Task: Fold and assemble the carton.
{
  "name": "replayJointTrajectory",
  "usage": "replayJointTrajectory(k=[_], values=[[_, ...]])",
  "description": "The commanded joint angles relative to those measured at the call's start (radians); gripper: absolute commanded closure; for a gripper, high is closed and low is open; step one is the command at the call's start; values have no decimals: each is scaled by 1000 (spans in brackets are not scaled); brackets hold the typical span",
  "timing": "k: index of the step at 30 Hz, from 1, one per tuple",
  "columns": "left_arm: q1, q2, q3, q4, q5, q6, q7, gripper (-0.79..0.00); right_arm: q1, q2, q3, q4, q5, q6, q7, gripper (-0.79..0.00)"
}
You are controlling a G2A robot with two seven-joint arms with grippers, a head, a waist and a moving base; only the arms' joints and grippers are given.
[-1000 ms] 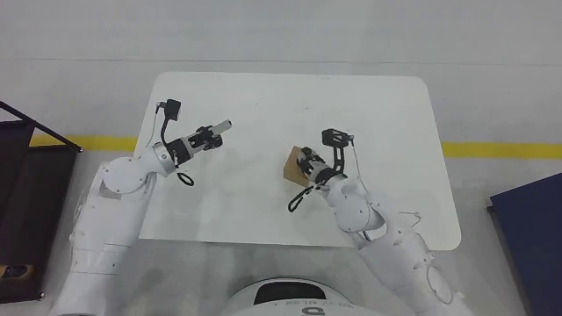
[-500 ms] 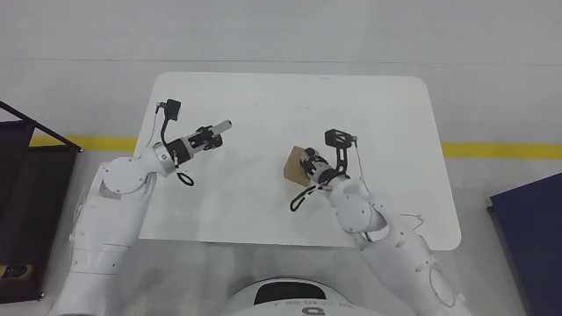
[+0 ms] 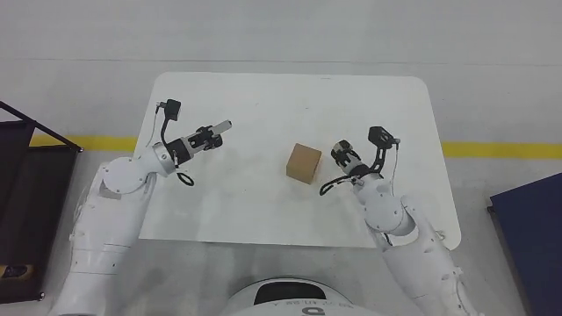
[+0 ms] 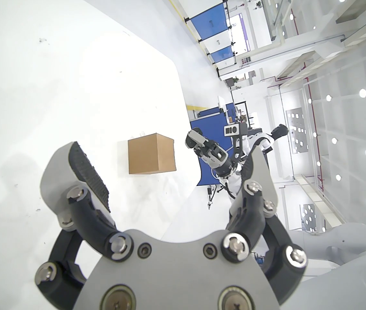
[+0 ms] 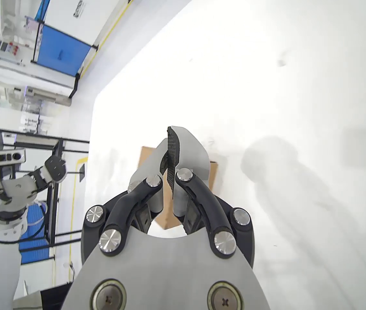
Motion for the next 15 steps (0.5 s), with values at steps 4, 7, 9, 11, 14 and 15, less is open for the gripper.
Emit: replayJointTrajectory(k=[4,7,9,11,14,15], values=[[0,0,0,0,0,0,0,-785,6,-2,-31,77,-58,23,18,0],[0,0,0,0,0,0,0,-785,14,-10,-72,82,-26,7,33,0],[0,0,0,0,0,0,0,-785,16,-14,-80,75,12,-13,42,0],[0,0,0,0,0,0,0,-785,15,-15,-80,73,19,-19,36,0],[0,0,0,0,0,0,0,-785,0,-17,-74,53,58,-37,28,0],[0,0,0,0,0,0,0,-785,-6,-17,-71,50,61,-37,19,0]])
